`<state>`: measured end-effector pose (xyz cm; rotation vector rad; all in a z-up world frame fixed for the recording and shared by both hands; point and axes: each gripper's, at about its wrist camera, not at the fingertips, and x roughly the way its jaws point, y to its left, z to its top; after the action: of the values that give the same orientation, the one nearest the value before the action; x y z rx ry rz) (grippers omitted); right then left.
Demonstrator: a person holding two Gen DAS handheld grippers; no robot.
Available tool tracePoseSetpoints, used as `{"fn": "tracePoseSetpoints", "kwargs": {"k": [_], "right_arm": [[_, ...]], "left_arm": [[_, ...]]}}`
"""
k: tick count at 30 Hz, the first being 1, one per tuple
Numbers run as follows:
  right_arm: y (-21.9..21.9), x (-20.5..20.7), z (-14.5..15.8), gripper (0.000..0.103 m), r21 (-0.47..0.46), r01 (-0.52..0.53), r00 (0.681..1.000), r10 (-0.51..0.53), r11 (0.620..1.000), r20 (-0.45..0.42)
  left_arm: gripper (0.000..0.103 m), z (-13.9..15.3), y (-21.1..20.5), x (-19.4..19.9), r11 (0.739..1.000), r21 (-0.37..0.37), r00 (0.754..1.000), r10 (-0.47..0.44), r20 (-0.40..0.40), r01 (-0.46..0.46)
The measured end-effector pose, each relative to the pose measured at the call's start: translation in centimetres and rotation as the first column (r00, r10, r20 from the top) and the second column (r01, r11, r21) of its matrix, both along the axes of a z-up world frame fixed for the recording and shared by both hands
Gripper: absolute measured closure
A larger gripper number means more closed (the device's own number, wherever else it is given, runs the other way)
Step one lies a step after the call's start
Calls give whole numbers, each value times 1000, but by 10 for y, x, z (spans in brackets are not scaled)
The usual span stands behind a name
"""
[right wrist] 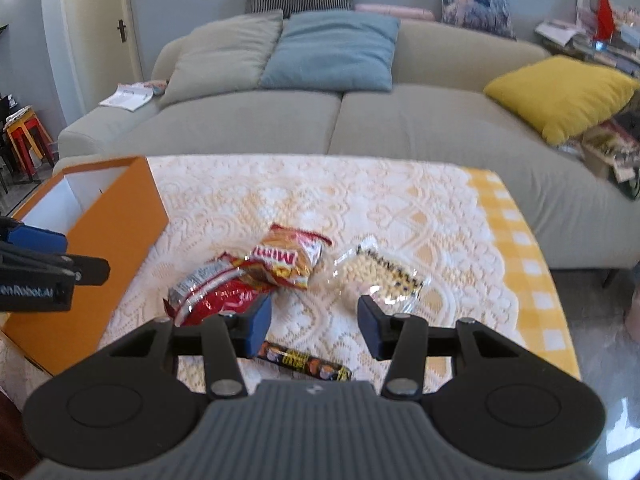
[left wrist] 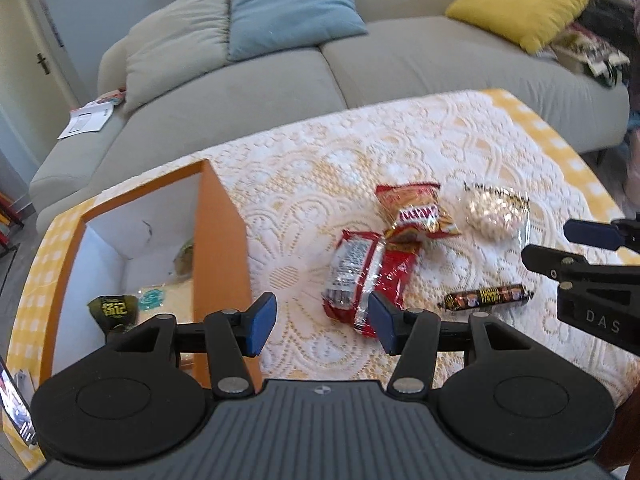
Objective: Organize snacks
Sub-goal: 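Withdraw both open tools from the box toward the remaining snacks, then grasp the red snack packet with left while right grasps the black sausage stick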
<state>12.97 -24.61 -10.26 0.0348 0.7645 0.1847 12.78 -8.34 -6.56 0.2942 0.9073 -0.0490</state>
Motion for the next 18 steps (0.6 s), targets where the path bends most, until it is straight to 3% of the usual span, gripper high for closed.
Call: {"fn": "tracePoseSetpoints", "kwargs": {"k": [10,18], "right_arm": [[-14,33,-24,55,-11,-62,993,60,998,-103],[-18,60,-44,55,70,-56,981,68,996,-184]], "left_arm": [[40,-15,-9,28,997,-57,998,-57,-40,55],[40,-35,-14,64,990,-79,989,-123,-85,116]]}}
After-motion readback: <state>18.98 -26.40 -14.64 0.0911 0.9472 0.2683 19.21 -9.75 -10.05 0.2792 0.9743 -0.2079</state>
